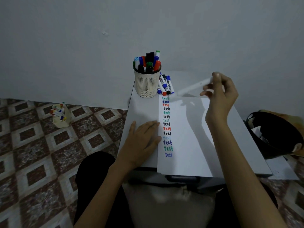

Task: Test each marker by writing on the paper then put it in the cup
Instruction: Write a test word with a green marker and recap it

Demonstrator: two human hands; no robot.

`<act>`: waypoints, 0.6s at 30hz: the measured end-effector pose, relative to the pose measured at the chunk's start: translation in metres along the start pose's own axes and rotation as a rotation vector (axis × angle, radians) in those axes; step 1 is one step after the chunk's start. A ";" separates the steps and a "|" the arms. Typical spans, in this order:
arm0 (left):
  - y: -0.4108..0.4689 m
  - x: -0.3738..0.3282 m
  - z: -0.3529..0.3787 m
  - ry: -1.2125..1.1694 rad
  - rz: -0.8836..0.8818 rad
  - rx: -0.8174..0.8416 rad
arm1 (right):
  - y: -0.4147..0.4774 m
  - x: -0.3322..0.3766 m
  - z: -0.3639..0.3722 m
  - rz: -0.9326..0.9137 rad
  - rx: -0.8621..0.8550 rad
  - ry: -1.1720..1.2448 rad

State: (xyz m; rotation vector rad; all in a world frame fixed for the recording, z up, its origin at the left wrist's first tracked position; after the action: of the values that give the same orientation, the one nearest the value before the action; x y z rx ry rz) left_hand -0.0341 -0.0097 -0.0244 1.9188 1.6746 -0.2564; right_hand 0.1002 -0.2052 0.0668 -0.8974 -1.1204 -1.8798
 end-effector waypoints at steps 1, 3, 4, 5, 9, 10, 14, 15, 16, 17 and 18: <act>0.000 0.000 -0.003 -0.077 -0.030 -0.014 | -0.010 0.002 -0.003 0.040 0.044 0.012; 0.001 0.001 -0.007 -0.242 -0.075 -0.033 | -0.034 0.002 -0.005 0.125 0.178 0.013; 0.001 0.000 -0.009 -0.313 -0.083 -0.040 | -0.047 0.002 -0.004 0.165 0.247 0.008; 0.000 -0.002 -0.011 -0.363 -0.080 -0.042 | -0.059 0.001 -0.002 0.198 0.303 0.007; -0.004 -0.011 -0.015 -0.362 -0.014 -0.055 | -0.098 -0.003 0.007 0.322 0.387 0.078; -0.005 -0.011 -0.016 -0.347 0.000 -0.074 | -0.106 -0.005 0.010 0.357 0.408 0.095; -0.007 -0.015 -0.017 -0.321 0.030 -0.051 | -0.132 -0.015 0.020 0.443 0.586 -0.020; -0.007 -0.017 -0.017 -0.314 0.042 -0.034 | -0.134 -0.015 0.022 0.429 0.611 -0.058; -0.007 -0.018 -0.017 -0.316 0.050 -0.026 | -0.133 -0.014 0.023 0.414 0.617 -0.079; -0.007 -0.019 -0.017 -0.323 0.052 -0.025 | -0.131 -0.013 0.024 0.404 0.618 -0.085; -0.007 -0.018 -0.018 -0.334 0.049 -0.031 | -0.129 -0.012 0.025 0.404 0.622 -0.080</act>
State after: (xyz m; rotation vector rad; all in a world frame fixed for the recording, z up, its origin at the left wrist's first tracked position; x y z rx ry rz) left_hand -0.0480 -0.0153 -0.0025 1.7770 1.4010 -0.4989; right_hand -0.0012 -0.1368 0.0171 -0.7628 -1.3457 -1.0800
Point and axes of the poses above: each hand's wrist, its own y-axis towards the middle knuckle, its own z-axis out of the palm, x = y × z, the point moved 5 cm from there along y, towards the middle knuckle, and after that the axes turned 3 degrees about -z, right-handed, at the moved point
